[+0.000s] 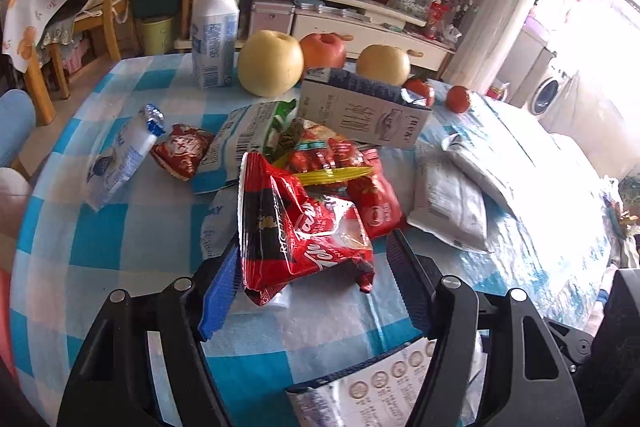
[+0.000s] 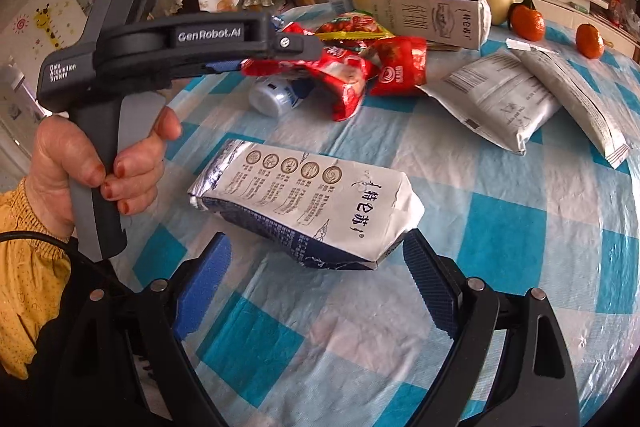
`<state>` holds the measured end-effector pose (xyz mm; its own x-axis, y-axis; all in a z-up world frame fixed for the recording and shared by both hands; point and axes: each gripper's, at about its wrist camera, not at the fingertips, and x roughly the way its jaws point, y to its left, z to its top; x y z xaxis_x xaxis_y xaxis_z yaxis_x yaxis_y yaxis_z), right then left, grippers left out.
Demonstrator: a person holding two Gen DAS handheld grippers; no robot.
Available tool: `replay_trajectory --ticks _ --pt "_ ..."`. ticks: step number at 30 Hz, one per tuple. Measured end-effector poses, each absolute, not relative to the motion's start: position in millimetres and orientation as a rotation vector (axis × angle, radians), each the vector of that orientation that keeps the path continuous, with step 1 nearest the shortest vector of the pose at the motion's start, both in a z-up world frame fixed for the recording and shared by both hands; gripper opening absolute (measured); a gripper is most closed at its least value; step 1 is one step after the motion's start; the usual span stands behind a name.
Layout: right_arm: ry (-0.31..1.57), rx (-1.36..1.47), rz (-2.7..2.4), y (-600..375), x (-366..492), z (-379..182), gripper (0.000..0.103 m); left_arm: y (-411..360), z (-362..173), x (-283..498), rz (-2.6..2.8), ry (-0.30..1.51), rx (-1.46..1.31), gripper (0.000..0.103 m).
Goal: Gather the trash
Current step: 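Grasp the white MAGICDAY bottle with left tool while right tool grasps the white printed packet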
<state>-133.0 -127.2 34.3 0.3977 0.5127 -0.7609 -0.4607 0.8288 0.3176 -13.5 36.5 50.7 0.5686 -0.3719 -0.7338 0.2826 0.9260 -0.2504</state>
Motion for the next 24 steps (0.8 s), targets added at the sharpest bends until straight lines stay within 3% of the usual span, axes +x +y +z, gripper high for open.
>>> replay_trajectory --ticks 9,24 --pt "0.957 -0.111 0.808 -94.2 -172.5 40.9 0.089 28.1 68.5 -29.7 -0.403 0.822 0.033 0.071" --pt "0.852 -0.297 0.672 -81.6 -160.2 40.1 0.089 74.0 25.8 0.2 -0.119 1.02 0.065 0.071"
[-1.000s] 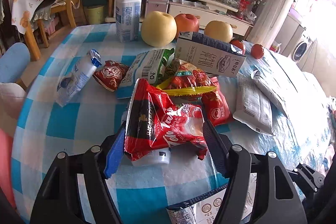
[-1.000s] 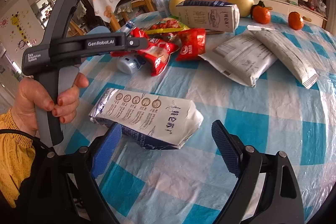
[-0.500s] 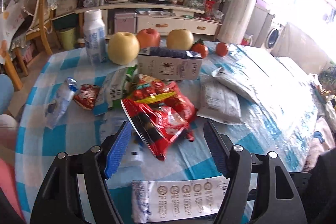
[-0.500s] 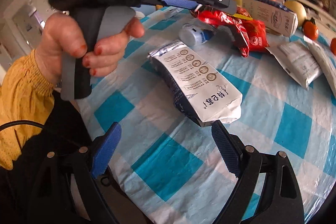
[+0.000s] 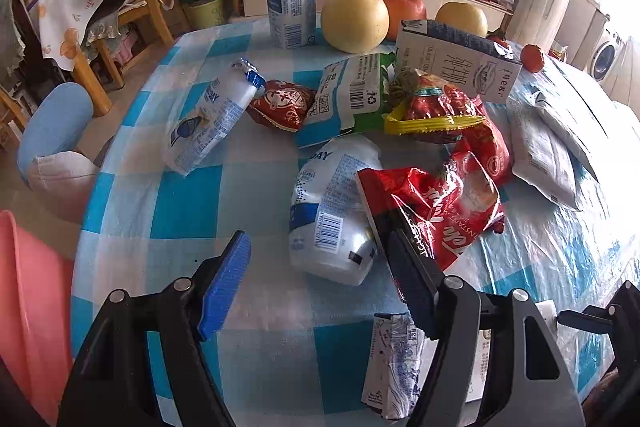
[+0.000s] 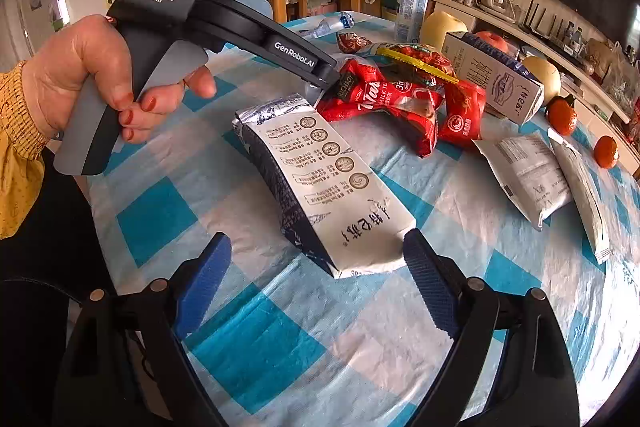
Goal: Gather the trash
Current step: 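Grasp the white MAGICDAY bottle with left tool while right tool grasps the white printed packet, then carry both held items over the pink bucket and open both tools to drop them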
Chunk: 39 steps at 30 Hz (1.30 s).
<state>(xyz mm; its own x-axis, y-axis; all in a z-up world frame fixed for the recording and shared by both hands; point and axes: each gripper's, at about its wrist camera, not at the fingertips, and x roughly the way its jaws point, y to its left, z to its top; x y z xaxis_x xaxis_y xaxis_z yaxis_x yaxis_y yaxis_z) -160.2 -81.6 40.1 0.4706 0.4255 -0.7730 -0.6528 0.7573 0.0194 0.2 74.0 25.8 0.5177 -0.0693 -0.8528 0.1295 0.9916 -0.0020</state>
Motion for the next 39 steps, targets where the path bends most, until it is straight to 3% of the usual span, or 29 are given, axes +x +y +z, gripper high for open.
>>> replay_trajectory --ticks 8,25,39 --pt "0.838 -0.294 0.671 -72.3 -137.3 36.0 0.09 82.2 18.1 11.4 -0.103 1.013 -0.02 0.071" --pt "0.914 -0.256 0.821 -67.0 -122.5 40.3 0.095 77.1 17.8 2.1 -0.162 1.015 -0.004 0.05" --pt "0.857 -0.314 0.784 -49.9 -126.5 38.0 0.095 90.9 29.4 -19.4 -0.149 0.974 -0.038 0.047"
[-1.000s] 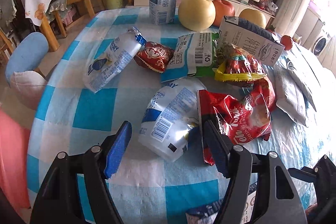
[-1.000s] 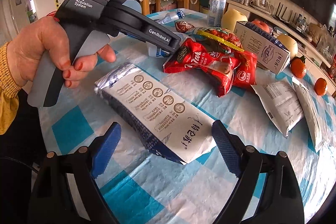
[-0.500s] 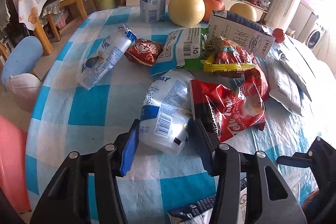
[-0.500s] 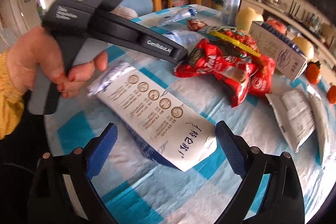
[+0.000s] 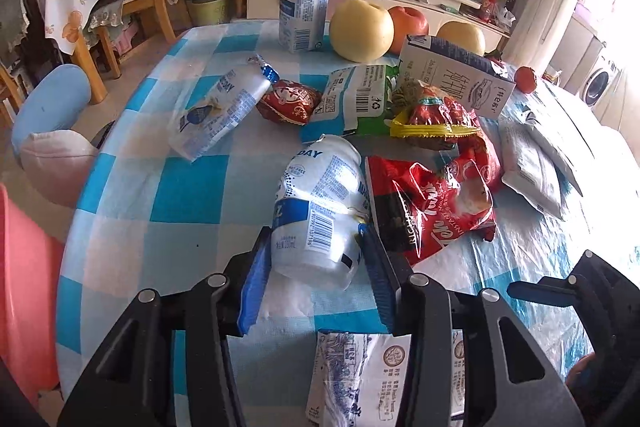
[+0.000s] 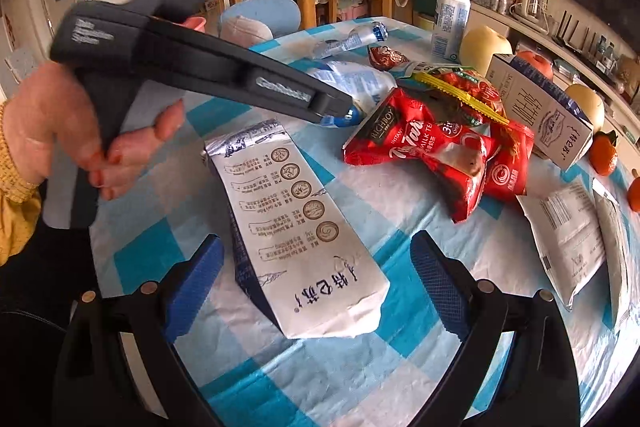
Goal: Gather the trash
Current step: 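Carry both held items over the pink bucket and open both tools to drop them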
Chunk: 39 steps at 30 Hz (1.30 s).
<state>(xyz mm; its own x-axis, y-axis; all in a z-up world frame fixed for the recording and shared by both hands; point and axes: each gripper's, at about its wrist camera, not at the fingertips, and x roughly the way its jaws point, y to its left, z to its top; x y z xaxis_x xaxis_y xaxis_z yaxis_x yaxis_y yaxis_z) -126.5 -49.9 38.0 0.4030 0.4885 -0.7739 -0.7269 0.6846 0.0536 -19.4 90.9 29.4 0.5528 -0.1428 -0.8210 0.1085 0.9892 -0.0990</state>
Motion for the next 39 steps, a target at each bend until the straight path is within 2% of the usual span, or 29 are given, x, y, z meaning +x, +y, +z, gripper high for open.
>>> replay_trajectory --ticks 1,2,3,12,24,32,39 --pt "0.867 -0.314 0.784 -50.6 -124.8 35.7 0.093 94.7 30.1 -20.6 -0.146 0.97 -0.045 0.047" --pt "0.879 -0.311 0.789 -50.1 -123.2 33.3 0.081 97.8 31.3 -22.6 -0.143 0.965 -0.052 0.047" --pt "0.888 -0.315 0.792 -49.2 -123.7 31.7 0.076 101.3 33.0 -24.6 -0.139 0.959 -0.061 0.047" --pt "0.831 -0.312 0.735 -52.0 -128.8 38.3 0.075 123.1 55.0 -39.6 -0.127 0.895 -0.133 0.046" --pt "0.724 -0.295 0.622 -46.9 -144.9 73.4 0.074 171.8 93.0 -57.8 -0.025 0.784 -0.191 0.046" --pt "0.626 -0.343 0.683 26.2 -148.0 115.9 0.075 246.2 113.7 -75.1 0.173 0.731 -0.265 0.046" --pt "0.549 -0.459 0.797 122.4 -135.6 138.3 0.075 338.4 112.3 -100.0 0.383 0.722 -0.397 0.037"
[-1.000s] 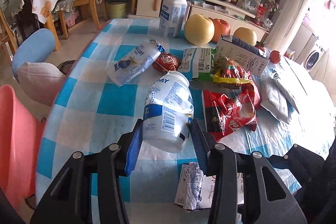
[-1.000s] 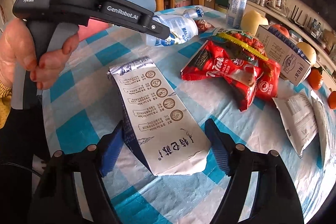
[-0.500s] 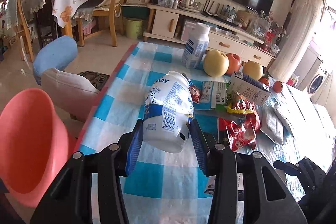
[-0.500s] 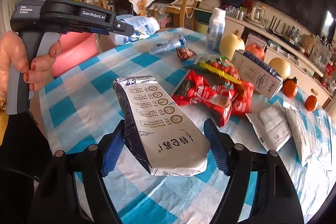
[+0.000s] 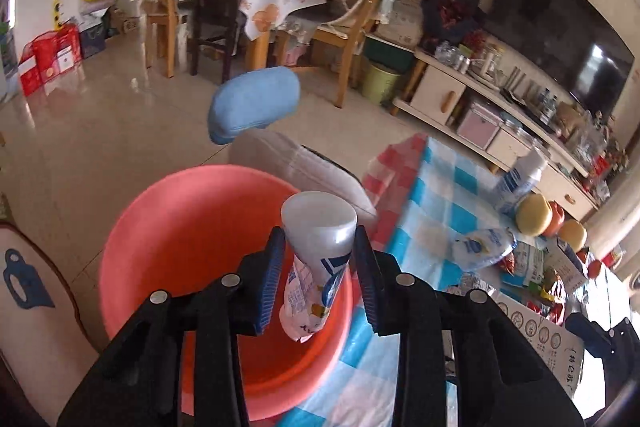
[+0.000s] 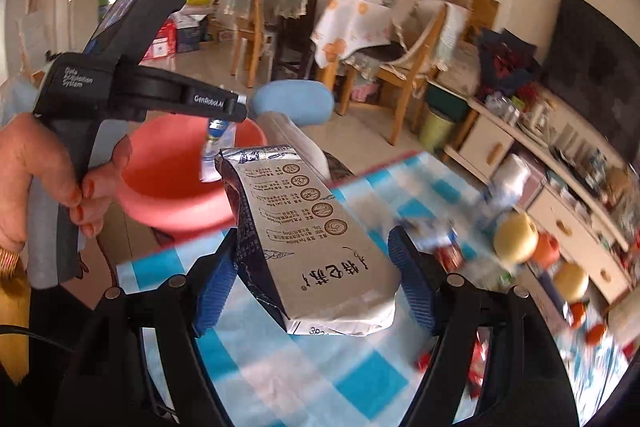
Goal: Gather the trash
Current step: 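Carry both held items over the pink bucket and open both tools to drop them, then bring both tools back over the table toward the next bottle and envelope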
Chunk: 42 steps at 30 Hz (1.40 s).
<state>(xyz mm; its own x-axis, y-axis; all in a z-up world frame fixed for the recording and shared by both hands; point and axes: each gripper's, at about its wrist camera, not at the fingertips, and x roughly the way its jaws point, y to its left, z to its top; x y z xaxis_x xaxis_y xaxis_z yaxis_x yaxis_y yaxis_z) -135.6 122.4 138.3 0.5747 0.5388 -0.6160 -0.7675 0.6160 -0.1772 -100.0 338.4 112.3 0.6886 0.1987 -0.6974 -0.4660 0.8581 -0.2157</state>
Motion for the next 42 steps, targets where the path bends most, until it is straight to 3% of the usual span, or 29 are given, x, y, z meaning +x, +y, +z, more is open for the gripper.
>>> replay_trajectory --ticks 12,14,15,18,21,32,42 --pt "0.568 -0.618 0.928 244.8 -119.2 107.3 0.076 395.8 92.2 -111.0 0.551 0.771 -0.468 0.038" --pt "0.57 -0.623 0.908 251.7 -117.8 100.6 0.087 399.0 88.8 -108.8 0.566 0.789 -0.474 0.054" --pt "0.572 -0.616 0.903 251.9 -117.7 98.5 0.087 400.9 87.5 -108.8 0.574 0.794 -0.483 0.069" --pt "0.592 -0.571 0.883 244.4 -118.5 96.5 0.09 399.7 88.8 -109.1 0.585 0.782 -0.479 0.072" --pt "0.59 -0.538 0.831 227.0 -121.1 98.1 0.091 392.6 91.9 -110.0 0.587 0.732 -0.449 0.082" --pt "0.59 -0.381 0.654 118.2 -126.5 109.9 0.094 337.8 117.8 -109.5 0.447 0.446 -0.372 0.087" --pt "0.557 -0.298 0.579 23.9 -136.5 112.4 0.099 265.0 131.3 -85.3 0.355 0.443 -0.216 0.089"
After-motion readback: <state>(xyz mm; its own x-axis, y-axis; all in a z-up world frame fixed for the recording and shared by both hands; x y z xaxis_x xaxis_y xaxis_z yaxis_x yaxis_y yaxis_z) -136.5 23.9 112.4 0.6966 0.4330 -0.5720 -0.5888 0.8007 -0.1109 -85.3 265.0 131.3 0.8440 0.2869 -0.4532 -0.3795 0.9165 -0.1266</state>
